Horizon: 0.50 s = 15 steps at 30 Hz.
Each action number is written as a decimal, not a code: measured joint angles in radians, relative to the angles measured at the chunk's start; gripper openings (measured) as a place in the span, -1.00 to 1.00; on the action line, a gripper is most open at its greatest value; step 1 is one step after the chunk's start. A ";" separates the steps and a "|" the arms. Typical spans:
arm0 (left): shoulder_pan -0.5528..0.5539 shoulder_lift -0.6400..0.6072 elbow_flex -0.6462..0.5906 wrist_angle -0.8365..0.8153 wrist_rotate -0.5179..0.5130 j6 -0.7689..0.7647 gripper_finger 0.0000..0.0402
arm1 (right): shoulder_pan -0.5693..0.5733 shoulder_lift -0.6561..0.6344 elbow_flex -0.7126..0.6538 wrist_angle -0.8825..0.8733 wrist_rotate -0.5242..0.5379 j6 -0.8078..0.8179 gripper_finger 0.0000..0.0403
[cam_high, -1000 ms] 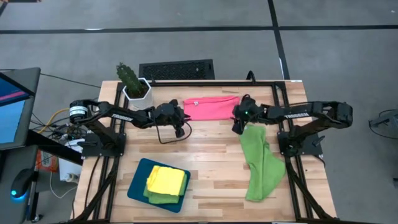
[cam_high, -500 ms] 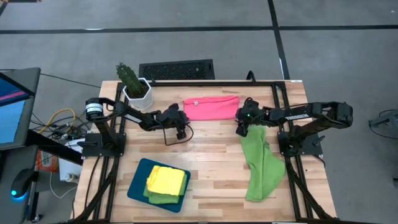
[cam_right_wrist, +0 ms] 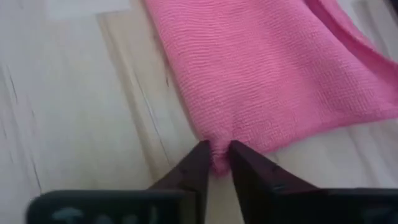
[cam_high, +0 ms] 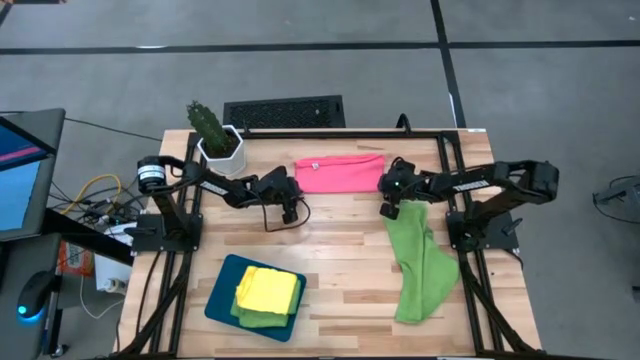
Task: Fold microfiber towels
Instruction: Fold the pink microfiber
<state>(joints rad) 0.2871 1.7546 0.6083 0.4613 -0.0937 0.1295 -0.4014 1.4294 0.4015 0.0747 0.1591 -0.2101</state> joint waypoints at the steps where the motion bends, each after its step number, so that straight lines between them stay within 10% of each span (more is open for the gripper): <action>1: 0.004 0.000 0.000 -0.001 -0.001 -0.007 -0.55 | 0.000 0.015 0.001 0.004 -0.001 0.000 -0.58; 15: 0.019 -0.001 0.000 -0.008 -0.010 -0.062 -0.99 | 0.148 -0.121 0.028 -0.136 0.112 0.094 -0.97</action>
<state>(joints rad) 0.3058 1.7541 0.6086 0.4530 -0.1041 0.0672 -0.2531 1.3083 0.4293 -0.0615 0.2716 -0.1164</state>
